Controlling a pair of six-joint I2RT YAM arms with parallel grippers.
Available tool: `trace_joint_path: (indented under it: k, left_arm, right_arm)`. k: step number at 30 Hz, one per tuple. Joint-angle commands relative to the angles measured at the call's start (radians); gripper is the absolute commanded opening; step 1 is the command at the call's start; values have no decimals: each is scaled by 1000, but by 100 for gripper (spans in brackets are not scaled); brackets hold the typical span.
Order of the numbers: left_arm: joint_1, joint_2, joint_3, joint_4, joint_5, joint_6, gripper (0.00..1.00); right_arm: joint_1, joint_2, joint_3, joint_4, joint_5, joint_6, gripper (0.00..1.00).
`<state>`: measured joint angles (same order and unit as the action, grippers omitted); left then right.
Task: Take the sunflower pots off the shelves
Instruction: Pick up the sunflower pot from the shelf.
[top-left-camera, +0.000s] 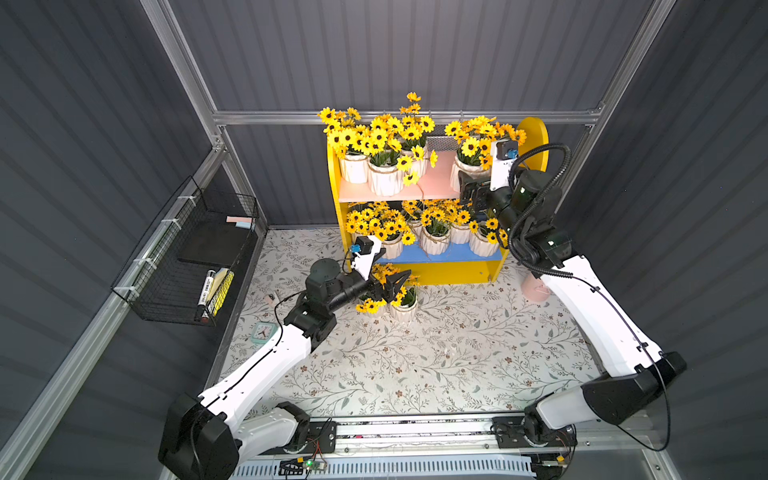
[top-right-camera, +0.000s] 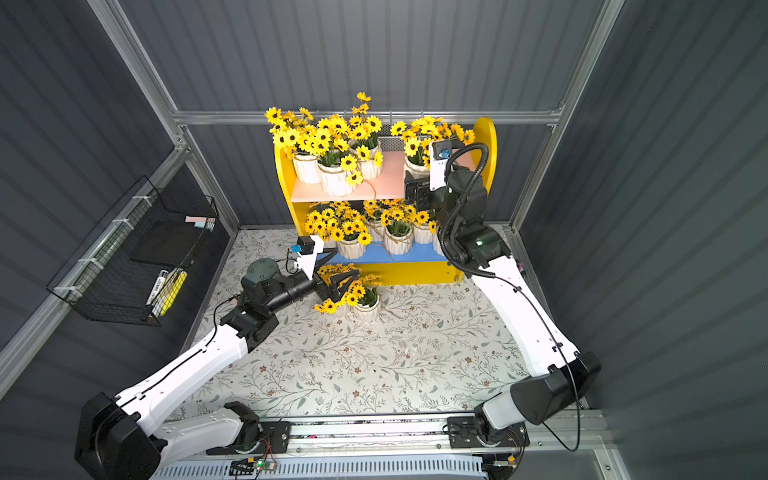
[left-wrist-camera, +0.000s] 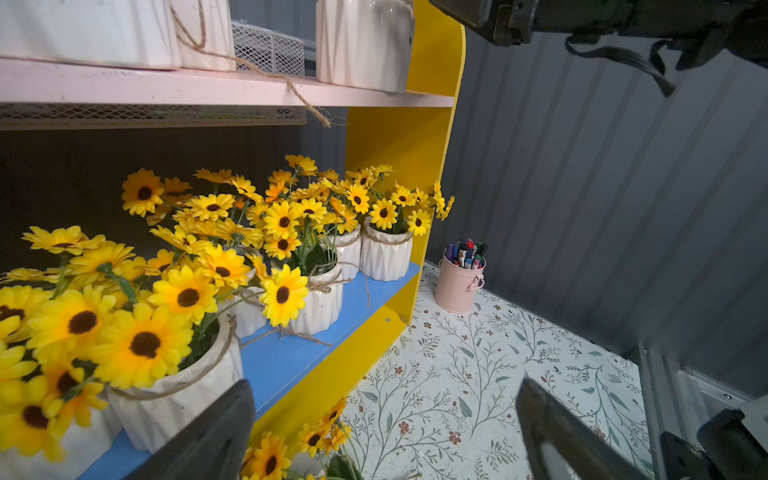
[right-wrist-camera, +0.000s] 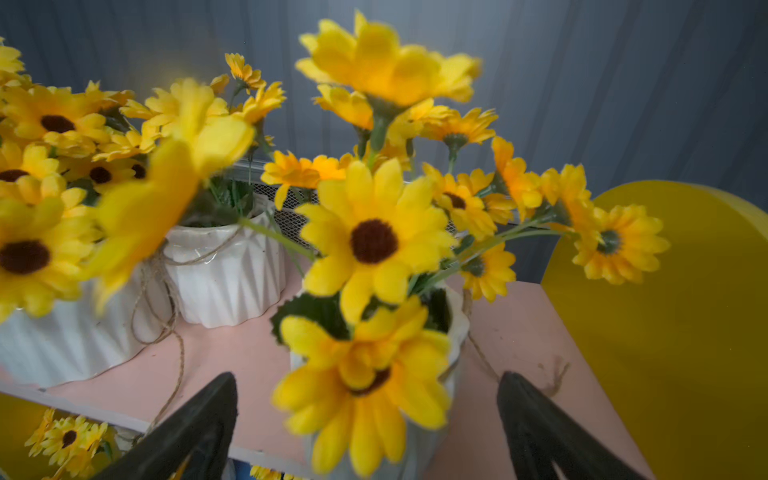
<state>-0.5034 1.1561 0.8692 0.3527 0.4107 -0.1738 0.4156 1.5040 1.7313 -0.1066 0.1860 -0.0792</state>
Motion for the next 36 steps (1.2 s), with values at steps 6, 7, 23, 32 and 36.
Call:
trace_joint_path:
  k: [6, 7, 23, 32, 36]
  left_arm:
    - [-1, -29, -17, 10, -13, 27, 99]
    - [-1, -29, -18, 9, -15, 28, 99]
    - [-1, -38, -20, 3, -25, 43, 99]
    - [-1, -45, -20, -3, -31, 55, 99]
    - [-1, -47, -20, -6, -36, 59, 99]
  right_arm:
    - [-39, 52, 48, -7, -110, 13, 99]
    - [-42, 59, 53, -2, -112, 16, 99]
    - [-78, 192, 202, -23, -172, 15, 99]
    - [-81, 212, 182, 12, -155, -13, 96]
    - [-82, 201, 153, 17, -160, -33, 78]
